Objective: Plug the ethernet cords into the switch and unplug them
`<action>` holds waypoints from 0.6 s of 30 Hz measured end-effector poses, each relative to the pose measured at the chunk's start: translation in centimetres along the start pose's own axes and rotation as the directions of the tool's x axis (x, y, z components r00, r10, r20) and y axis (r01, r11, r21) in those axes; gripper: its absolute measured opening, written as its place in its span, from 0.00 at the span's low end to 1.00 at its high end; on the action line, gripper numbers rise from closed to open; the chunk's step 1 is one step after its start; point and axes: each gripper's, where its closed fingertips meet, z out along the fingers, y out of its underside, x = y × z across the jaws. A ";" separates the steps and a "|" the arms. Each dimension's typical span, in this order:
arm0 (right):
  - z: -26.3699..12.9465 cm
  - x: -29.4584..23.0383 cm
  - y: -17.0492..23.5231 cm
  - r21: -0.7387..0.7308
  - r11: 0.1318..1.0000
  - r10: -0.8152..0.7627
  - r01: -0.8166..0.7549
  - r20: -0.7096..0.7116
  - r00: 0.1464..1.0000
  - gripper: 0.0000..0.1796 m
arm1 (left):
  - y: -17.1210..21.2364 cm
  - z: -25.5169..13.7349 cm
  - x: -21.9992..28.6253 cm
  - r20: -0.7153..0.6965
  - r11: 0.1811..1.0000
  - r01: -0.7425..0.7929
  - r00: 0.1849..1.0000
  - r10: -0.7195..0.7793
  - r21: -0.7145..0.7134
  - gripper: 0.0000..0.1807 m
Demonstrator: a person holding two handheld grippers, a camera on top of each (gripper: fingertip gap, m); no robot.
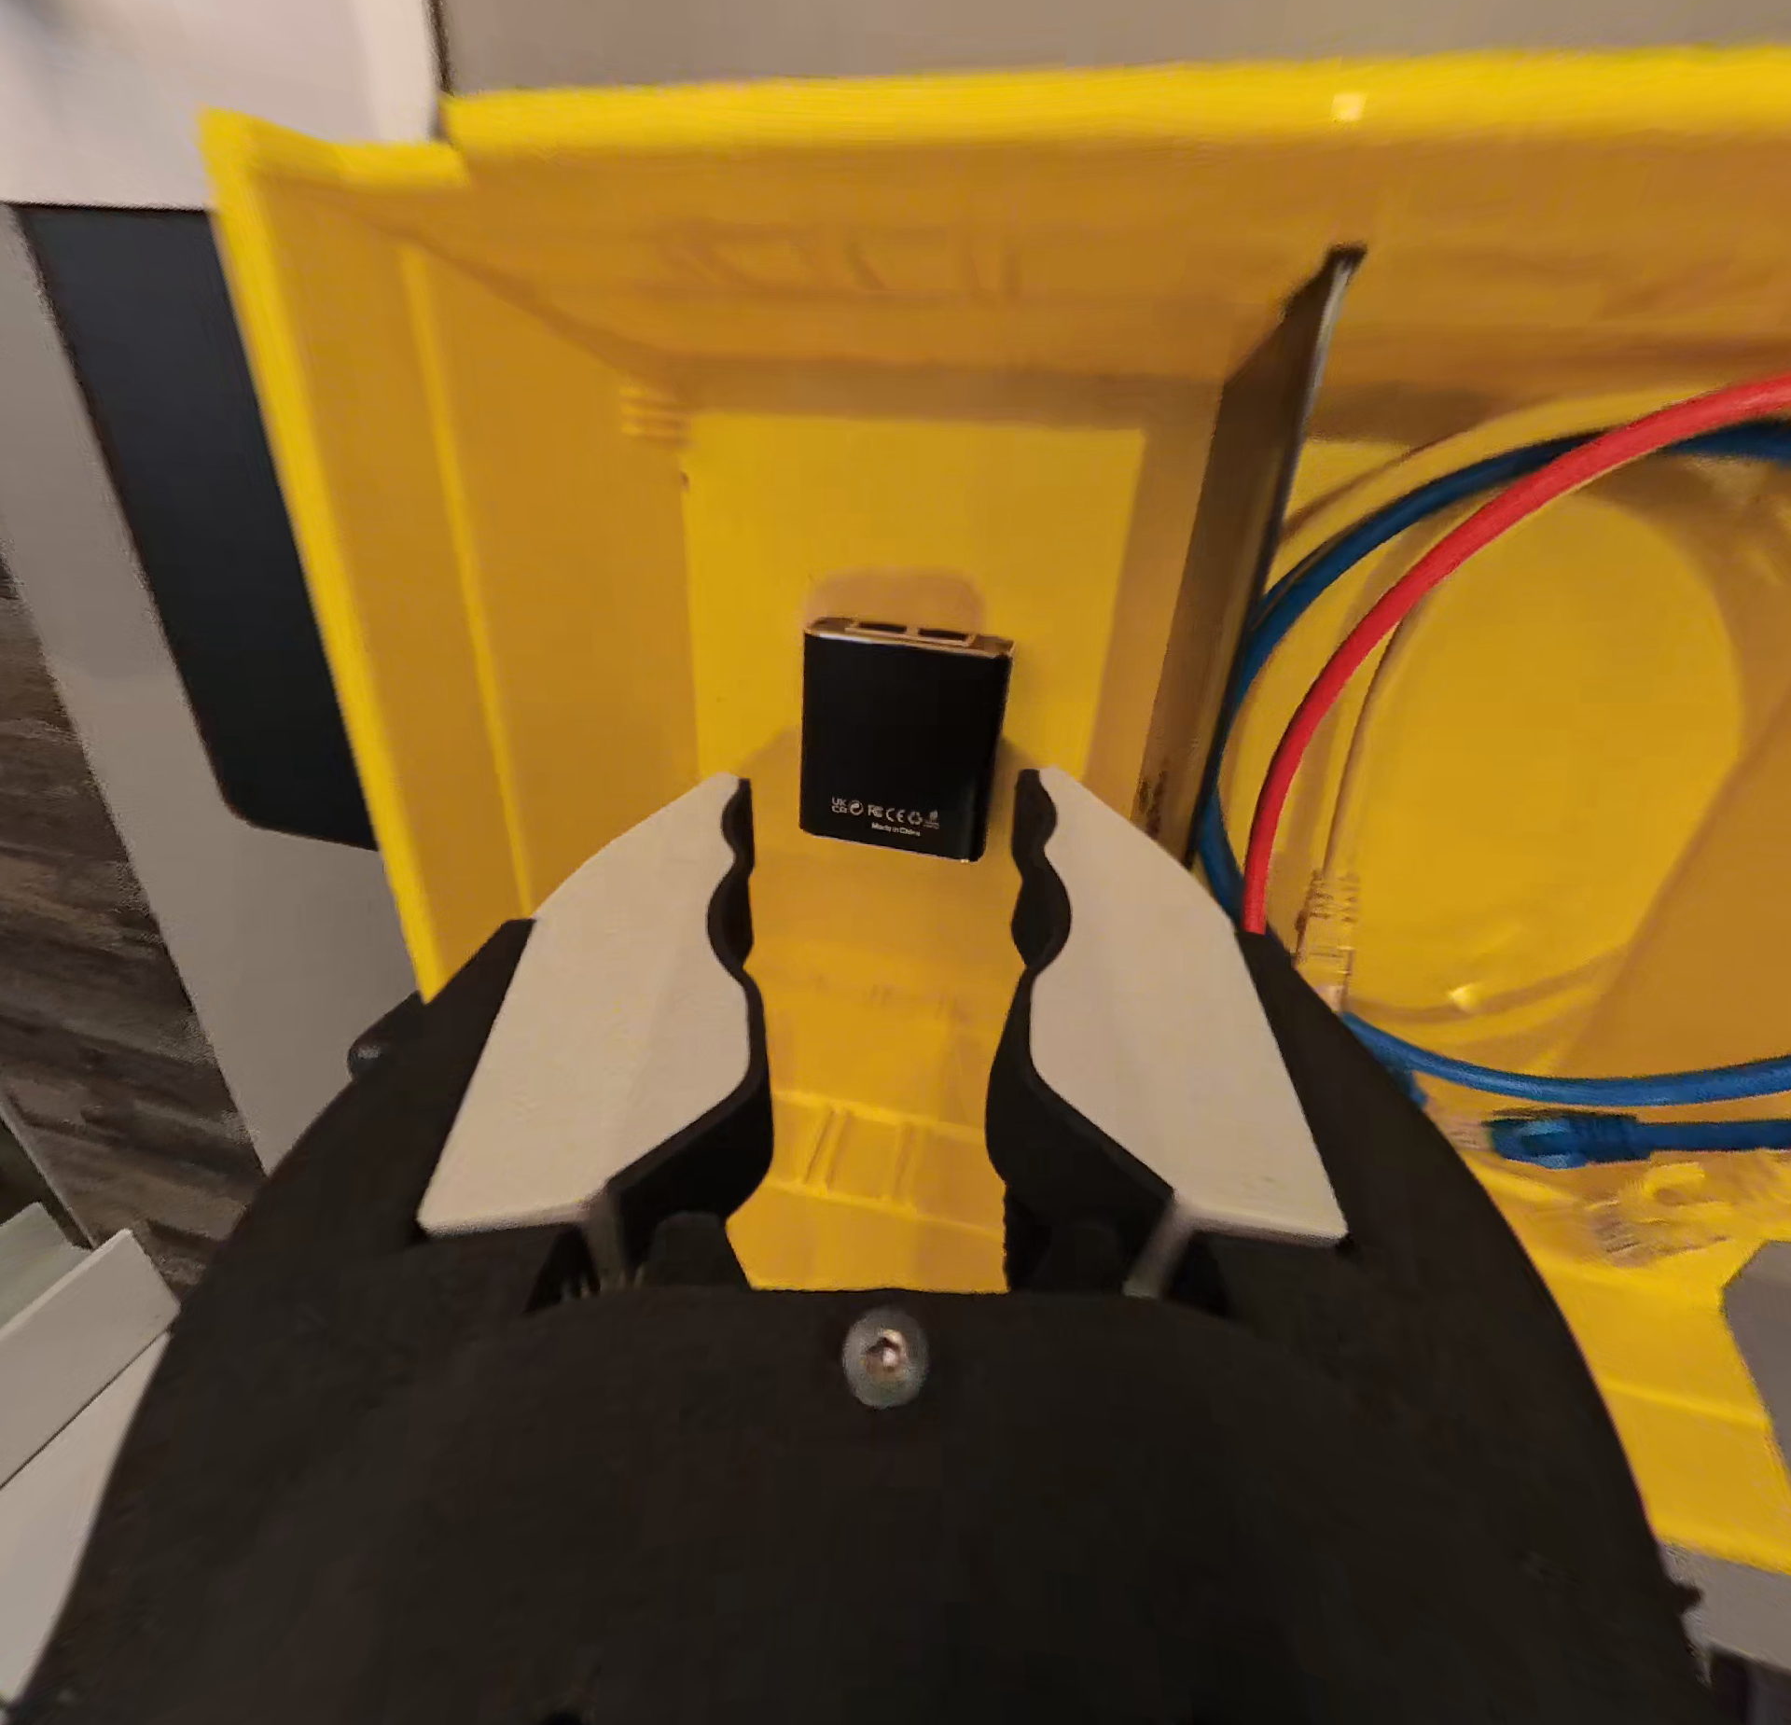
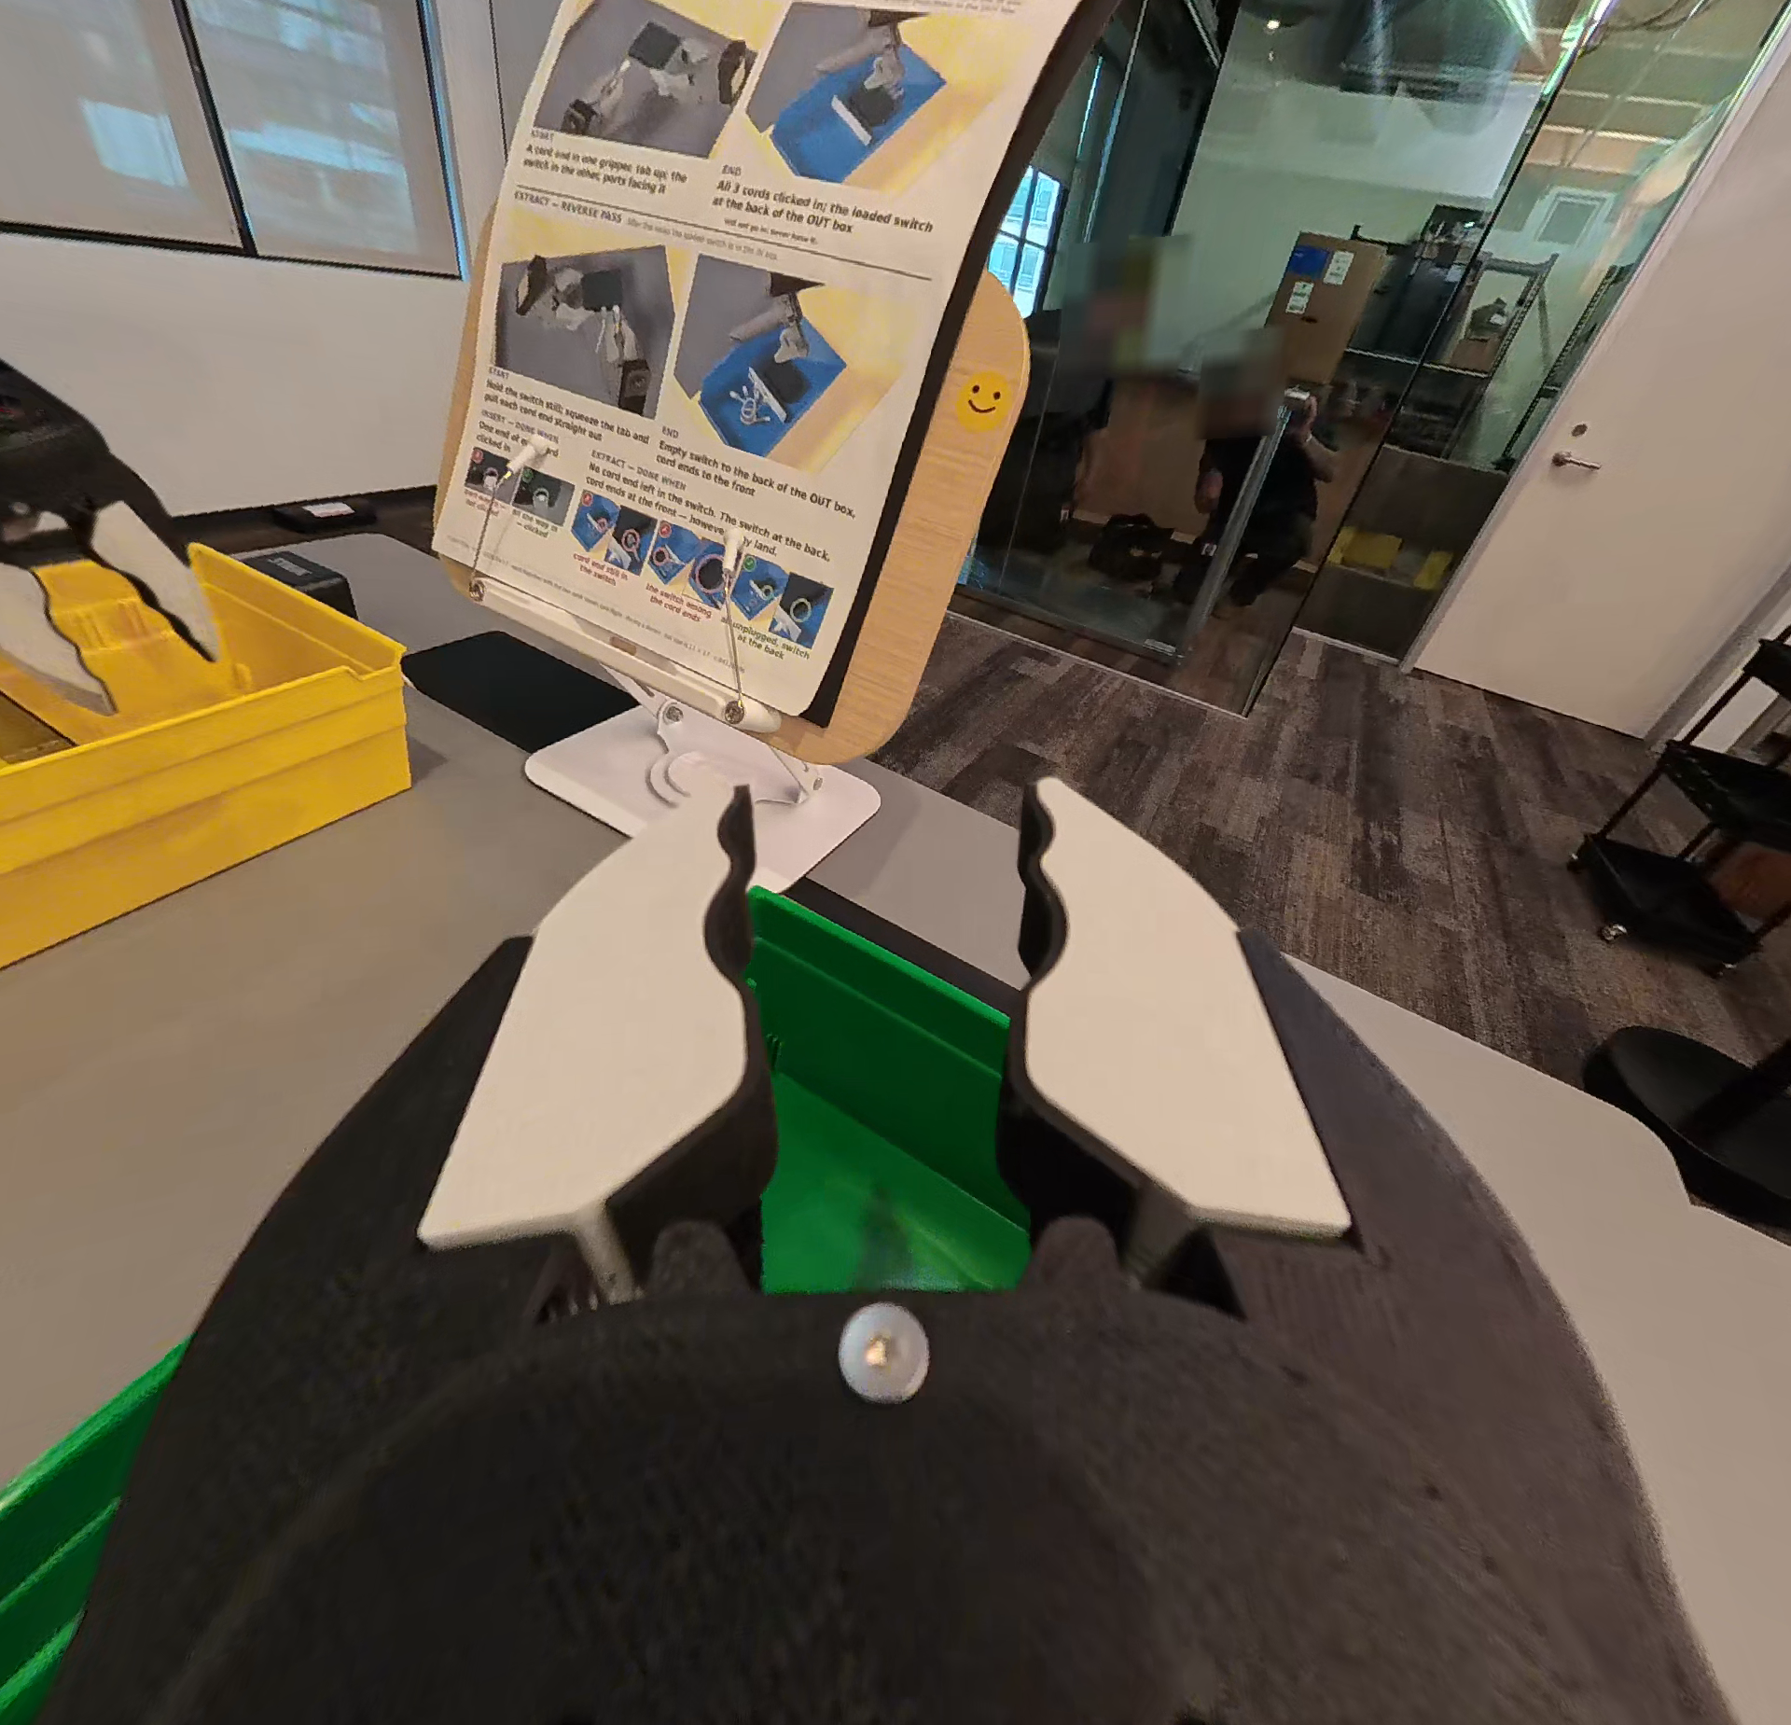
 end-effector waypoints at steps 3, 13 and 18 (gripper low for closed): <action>0.1 0.0 0.2 -0.016 1.000 -0.005 0.005 -0.004 1.000 0.30 | 1.2 1.9 0.2 -0.047 0.997 -0.042 0.998 0.038 -0.072 0.33; 1.0 0.6 1.9 -0.103 0.994 -0.037 0.033 -0.039 0.999 0.30 | 2.6 5.4 0.6 -0.137 0.987 -0.093 0.988 0.075 -0.131 0.41; 1.3 0.4 2.3 -0.133 0.989 -0.067 0.062 -0.035 0.997 0.30 | 3.0 6.4 0.5 -0.137 0.986 -0.094 0.988 0.075 -0.136 0.33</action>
